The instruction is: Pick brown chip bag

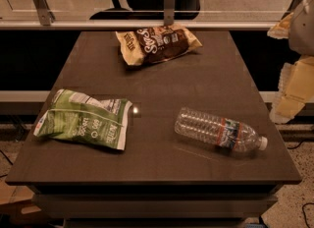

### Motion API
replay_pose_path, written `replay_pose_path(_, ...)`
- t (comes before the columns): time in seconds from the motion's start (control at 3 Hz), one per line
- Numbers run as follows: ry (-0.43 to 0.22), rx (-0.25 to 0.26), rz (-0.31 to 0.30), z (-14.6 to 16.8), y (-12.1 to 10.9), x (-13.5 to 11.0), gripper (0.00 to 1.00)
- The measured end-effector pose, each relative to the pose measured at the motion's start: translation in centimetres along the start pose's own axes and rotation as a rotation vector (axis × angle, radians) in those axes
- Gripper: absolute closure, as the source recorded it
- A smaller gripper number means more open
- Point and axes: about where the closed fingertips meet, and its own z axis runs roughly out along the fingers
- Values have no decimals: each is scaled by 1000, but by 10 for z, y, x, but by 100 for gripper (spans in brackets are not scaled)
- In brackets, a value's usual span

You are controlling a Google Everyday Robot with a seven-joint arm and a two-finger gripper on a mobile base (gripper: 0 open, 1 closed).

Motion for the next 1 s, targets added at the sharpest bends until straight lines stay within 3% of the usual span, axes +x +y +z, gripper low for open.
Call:
replay_pose_path(0.33,0,1,0,0,0,0,0)
replay_pose_path(1.0,20,86,-56,-16,-30,-16,0)
